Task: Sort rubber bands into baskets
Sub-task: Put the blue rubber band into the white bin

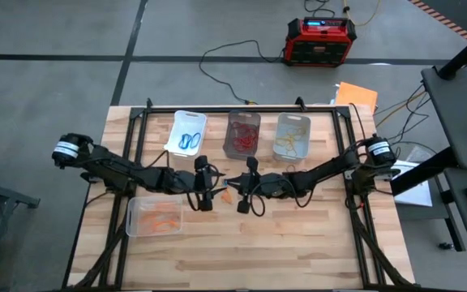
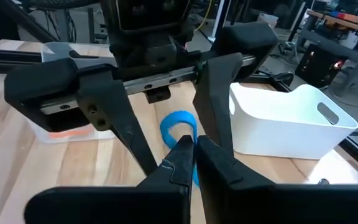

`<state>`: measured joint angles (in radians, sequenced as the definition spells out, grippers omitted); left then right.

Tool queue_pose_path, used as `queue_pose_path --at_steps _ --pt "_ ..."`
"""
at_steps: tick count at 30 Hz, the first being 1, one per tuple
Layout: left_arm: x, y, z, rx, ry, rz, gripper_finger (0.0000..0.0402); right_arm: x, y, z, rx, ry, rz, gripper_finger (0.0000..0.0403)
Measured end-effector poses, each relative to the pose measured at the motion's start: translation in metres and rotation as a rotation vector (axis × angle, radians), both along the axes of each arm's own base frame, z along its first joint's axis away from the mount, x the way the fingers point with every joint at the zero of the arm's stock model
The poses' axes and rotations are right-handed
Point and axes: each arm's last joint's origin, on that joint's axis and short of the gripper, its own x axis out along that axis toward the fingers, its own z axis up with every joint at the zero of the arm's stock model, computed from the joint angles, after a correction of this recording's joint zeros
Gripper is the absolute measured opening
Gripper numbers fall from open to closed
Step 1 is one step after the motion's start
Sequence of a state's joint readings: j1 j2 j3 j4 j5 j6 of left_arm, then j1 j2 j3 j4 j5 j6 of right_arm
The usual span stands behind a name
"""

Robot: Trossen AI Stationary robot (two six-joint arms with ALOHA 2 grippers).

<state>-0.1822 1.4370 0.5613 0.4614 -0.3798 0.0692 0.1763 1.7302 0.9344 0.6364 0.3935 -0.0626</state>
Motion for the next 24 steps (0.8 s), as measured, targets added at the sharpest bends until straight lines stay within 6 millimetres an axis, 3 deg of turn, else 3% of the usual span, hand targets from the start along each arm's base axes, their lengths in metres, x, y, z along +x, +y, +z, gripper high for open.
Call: queue_pose_path --at_steps 5,11,17,24 --pt "-0.0002 0.0 -0.002 0.002 0.015 -0.004 0.0149 0.0006 0.0 0.0009 0.0 -0.001 0.0 0.0009" --pt "-0.0004 -0.0002 -0.0026 0.018 0.027 -0.024 0.0015 0.0005 0.0 0.0008 0.0 -0.001 0.0 0.0009" --pt "-0.0003 -0.0006 -0.0027 0.016 0.029 -0.038 0.0002 0.0002 -0.0001 0.0021 0.061 -0.018 -0.014 0.0025" --pt "-0.0034 0.0 0.0016 0.016 0.03 -0.038 0.0 -0.0025 -0.0016 0.0055 0.081 0.0 -0.035 0.0097"
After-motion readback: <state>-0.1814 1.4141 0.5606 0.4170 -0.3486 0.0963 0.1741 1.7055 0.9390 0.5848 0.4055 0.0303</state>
